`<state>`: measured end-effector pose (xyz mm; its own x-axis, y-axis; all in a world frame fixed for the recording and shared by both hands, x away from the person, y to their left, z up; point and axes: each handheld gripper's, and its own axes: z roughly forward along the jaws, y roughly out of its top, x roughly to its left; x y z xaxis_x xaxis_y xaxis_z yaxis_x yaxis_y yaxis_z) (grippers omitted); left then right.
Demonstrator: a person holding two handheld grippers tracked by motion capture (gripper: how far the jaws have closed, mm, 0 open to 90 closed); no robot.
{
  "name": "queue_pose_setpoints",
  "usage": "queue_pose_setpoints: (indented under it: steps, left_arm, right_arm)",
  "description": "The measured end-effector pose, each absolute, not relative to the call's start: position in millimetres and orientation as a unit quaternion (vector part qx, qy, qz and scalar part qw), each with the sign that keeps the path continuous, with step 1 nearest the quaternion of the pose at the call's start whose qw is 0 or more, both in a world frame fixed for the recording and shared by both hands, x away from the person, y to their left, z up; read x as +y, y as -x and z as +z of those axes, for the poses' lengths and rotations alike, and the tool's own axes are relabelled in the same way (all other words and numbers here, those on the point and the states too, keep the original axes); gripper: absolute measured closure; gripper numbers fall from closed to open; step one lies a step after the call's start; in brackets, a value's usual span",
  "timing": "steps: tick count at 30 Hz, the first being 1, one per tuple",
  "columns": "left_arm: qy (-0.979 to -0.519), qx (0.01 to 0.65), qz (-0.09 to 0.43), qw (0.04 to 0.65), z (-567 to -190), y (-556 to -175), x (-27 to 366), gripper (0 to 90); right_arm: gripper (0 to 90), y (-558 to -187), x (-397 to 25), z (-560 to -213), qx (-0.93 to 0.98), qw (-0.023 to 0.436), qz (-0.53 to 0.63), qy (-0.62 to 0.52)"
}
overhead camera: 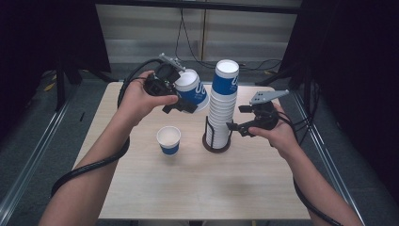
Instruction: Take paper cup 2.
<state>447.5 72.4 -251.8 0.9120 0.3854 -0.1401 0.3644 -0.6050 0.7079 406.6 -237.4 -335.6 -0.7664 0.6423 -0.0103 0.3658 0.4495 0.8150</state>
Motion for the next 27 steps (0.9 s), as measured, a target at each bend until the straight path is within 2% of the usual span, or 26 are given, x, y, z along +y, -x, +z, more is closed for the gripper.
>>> queue_pose_setpoints:
  steps: [27]
  left_arm:
    - [-0.915, 0.181, 0.005, 0.361, -284, -436, 67, 27.0]
  right_arm:
    - [16.2, -394, -234, -347, 0.847, 0.135, 0.433, -0.277]
